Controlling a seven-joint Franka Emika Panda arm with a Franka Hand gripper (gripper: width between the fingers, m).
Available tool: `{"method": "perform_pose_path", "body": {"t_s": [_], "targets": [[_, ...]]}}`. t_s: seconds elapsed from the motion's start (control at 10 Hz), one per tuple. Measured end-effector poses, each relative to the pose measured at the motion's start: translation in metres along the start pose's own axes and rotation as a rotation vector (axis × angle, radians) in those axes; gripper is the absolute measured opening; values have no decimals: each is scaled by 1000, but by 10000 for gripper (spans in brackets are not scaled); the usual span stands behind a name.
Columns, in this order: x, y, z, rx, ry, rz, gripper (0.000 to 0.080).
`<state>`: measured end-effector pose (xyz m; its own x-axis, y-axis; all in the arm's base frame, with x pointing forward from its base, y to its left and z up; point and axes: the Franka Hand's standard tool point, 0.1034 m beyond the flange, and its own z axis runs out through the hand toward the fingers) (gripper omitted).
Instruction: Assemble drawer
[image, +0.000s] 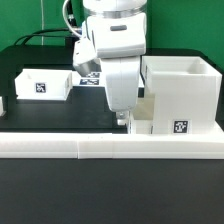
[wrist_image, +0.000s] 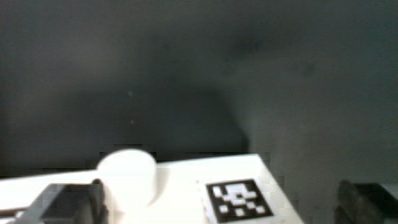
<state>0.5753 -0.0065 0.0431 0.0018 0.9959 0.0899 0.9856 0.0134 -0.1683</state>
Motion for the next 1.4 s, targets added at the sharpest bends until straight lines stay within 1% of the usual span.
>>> {"method": "perform_pose_path", "body": {"t_s": [0.1,0.2,0.3,0.4,0.5,0.6,0.7,0.9,1.1,1.2,1.3,1.4], "targets": [[-11,0,-1,-2,-2,8,649],[-23,0,-5,-20,-4,20,649],[-29,-2,-8,-26,-4,32,649],[-31,-4,-8,-24,-4,42,649],[-30,-8,-4,-14,-3,47,649],[-27,-10,1,-6,0,44,649],[-23,-10,3,-3,3,38,649],[-7,-9,6,2,8,50,649],[7,-6,3,2,14,51,649],[12,-5,2,12,17,43,649],[15,-5,0,20,19,39,649],[15,-3,-1,18,19,39,649]]}}
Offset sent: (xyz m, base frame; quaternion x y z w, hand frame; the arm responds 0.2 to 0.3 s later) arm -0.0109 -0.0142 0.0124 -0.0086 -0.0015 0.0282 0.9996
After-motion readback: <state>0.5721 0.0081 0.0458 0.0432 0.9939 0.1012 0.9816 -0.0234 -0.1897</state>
